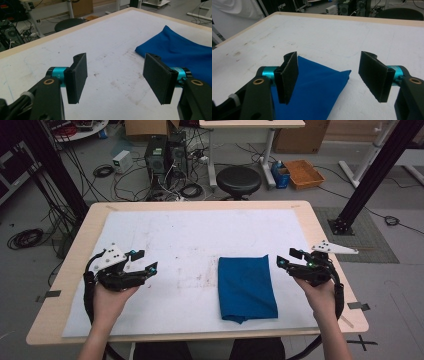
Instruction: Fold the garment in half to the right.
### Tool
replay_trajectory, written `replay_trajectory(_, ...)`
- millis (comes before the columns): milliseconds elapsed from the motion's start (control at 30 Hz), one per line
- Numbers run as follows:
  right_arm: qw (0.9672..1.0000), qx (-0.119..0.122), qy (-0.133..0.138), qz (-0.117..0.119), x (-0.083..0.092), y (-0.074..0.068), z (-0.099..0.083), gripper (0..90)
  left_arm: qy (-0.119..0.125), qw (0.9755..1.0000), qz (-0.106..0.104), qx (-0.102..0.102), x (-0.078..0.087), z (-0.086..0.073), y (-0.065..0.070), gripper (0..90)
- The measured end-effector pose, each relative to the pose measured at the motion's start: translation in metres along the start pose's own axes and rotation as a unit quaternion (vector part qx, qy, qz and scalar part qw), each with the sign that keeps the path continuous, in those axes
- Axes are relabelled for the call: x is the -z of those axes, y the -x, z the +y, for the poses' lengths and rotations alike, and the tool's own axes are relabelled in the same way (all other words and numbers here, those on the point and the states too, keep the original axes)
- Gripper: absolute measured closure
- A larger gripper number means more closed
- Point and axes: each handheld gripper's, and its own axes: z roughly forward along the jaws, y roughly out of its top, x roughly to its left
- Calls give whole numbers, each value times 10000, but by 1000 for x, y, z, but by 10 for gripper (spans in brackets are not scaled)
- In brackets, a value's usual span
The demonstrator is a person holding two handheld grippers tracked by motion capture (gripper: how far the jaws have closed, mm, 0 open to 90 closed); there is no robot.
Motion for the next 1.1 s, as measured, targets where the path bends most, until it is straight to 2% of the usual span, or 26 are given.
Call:
replay_trajectory(200, 10000, 5, 37, -3, 1, 0, 2, 332, 8, 10000, -28, -29, 2, -1, 0, 363)
replay_trajectory(400, 10000, 62, -58, 45, -3, -3, 1, 332, 54, 9999, -66, -71, 4, -1, 0, 363)
replay_trajectory(1100, 9999, 60, -109, 64, -4, -2, -1, 324, 35, 10000, -75, -43, 5, -2, 2, 363)
